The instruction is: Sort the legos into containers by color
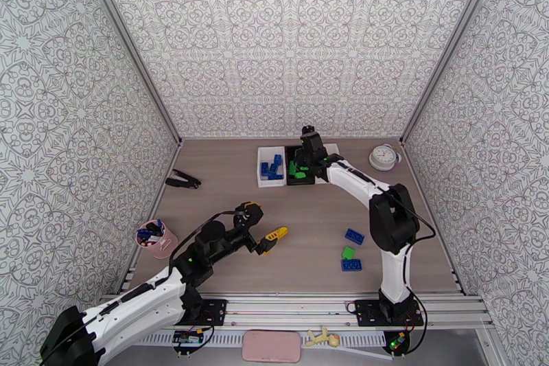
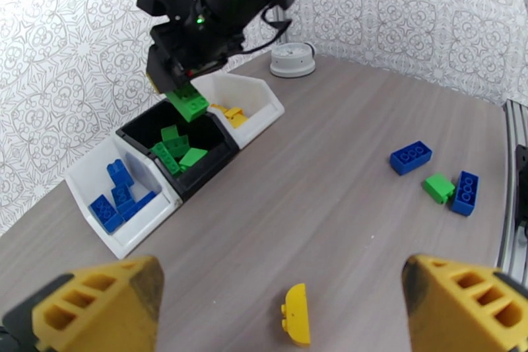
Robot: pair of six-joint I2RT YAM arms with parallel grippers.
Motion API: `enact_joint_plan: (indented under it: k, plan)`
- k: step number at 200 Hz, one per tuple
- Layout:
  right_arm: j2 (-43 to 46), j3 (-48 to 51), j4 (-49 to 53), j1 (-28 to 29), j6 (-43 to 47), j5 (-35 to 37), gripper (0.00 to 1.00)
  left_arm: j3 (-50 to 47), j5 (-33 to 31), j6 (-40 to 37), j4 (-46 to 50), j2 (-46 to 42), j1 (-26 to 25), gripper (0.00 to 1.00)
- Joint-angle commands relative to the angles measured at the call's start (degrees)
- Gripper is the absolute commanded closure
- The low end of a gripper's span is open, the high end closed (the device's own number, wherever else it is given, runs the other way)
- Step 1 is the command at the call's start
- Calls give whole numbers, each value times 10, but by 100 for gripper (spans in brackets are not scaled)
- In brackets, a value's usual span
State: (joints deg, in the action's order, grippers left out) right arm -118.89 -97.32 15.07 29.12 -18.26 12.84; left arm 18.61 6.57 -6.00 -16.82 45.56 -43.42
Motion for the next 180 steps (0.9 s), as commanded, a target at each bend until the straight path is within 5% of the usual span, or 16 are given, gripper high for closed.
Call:
enact_joint_plan:
  k: [1,44,81,131,180]
  plan:
    - [-51,-64,-1,-3,25,11,79,-3,-19,10,23,-6,-3,0]
    - [-118,-143,29,-5,28,20,77,1,-36,22,42,-16,-3,0]
    - [-96,-124,27,-5,1,3,53,-1,-45,18,51,-29,-3,0]
    - [63,96,-70,-5,-58,-19,22,-19,-22,27,14,-26,0,0]
    - [250,328,-75,4,-115,-17,16,-24,30,18,-23,9,1,0]
